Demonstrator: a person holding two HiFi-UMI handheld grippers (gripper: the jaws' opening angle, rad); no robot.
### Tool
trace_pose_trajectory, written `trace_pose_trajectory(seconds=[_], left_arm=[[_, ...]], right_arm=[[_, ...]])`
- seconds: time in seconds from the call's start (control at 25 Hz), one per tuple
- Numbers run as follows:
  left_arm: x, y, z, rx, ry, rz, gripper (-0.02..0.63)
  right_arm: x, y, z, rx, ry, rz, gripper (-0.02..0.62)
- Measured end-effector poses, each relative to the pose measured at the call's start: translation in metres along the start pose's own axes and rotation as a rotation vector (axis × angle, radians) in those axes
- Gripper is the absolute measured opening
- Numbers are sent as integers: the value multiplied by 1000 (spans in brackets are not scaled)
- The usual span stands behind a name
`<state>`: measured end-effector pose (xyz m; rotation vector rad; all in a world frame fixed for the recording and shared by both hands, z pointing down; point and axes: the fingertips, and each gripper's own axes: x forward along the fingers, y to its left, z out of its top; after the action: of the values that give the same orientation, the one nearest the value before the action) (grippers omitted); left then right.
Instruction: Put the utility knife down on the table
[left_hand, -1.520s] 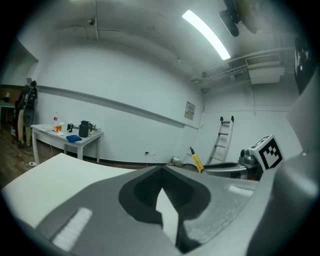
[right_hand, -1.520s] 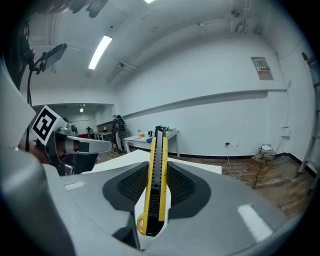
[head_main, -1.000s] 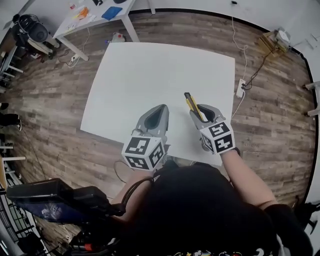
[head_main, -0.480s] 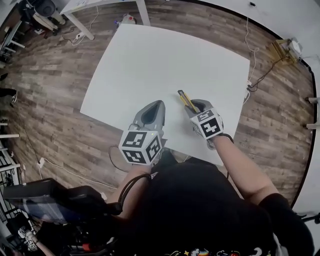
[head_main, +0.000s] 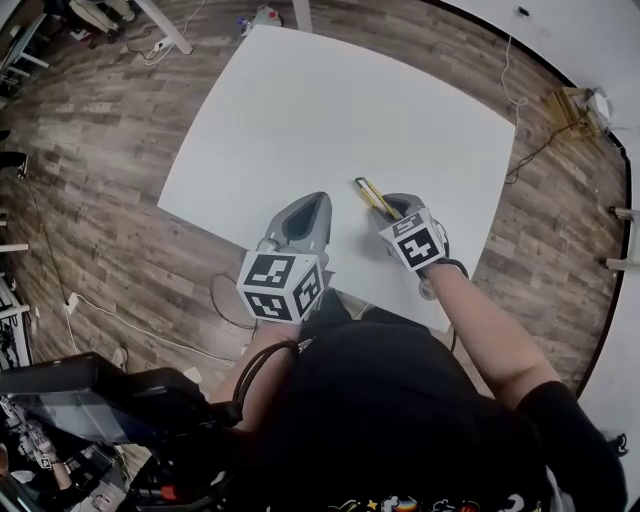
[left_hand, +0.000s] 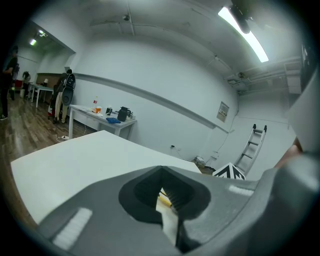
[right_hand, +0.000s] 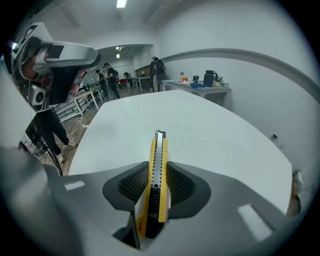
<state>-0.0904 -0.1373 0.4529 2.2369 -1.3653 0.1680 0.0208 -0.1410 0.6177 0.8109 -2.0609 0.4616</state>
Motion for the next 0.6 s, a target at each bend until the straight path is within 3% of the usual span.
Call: trace_pose_trajectory(seconds=[0.28,0.6], left_arm=[[-2,5,-5,-3,6,-16,0],[-7,12,-5,1,20,-41,0]], right_arm=[[9,3,-5,-47,34,-7,137],[12,5,-9,-16,48,3,137]])
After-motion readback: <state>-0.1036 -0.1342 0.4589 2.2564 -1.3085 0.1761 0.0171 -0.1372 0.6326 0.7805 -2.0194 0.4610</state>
